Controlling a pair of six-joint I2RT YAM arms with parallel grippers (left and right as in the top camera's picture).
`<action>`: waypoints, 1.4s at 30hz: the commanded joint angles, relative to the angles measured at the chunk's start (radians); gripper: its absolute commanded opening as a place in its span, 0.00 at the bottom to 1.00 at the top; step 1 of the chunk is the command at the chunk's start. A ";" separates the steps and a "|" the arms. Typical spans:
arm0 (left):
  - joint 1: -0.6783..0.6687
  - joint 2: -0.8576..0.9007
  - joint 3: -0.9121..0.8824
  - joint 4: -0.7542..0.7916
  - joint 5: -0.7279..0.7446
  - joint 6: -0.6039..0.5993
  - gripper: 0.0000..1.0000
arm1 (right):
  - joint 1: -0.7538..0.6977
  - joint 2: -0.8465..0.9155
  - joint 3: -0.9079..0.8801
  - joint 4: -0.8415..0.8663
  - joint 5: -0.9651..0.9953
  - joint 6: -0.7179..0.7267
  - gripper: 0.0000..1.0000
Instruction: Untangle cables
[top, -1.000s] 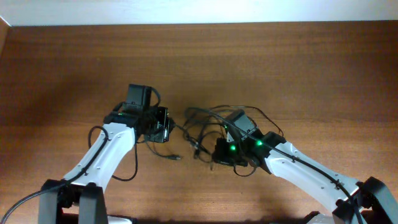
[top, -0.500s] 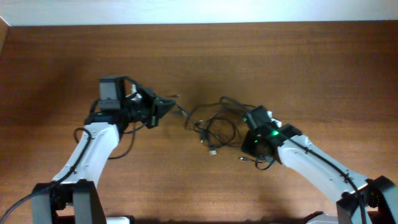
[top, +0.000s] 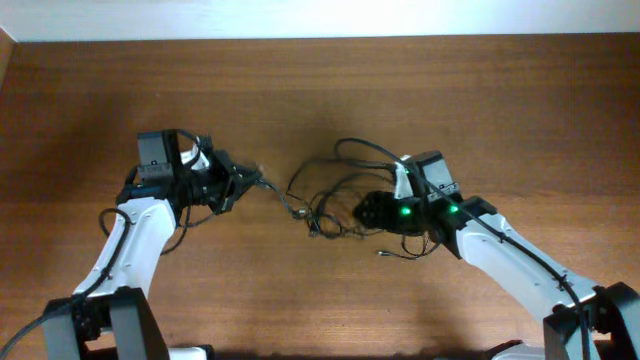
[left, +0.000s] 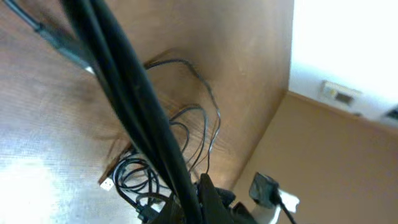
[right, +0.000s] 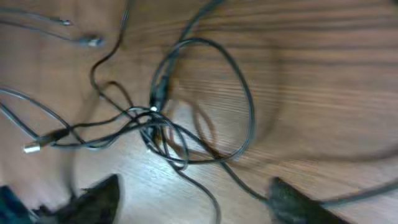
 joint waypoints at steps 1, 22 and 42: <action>-0.032 0.004 0.005 -0.012 -0.029 -0.117 0.00 | 0.051 0.035 0.000 0.015 0.097 0.029 0.83; -0.038 0.005 0.005 -0.311 -0.387 -0.119 0.00 | 0.143 0.131 0.000 0.124 0.165 0.120 0.99; -0.148 0.005 0.005 -0.430 -0.488 -0.345 0.01 | 0.245 0.216 0.000 0.239 0.229 0.079 0.68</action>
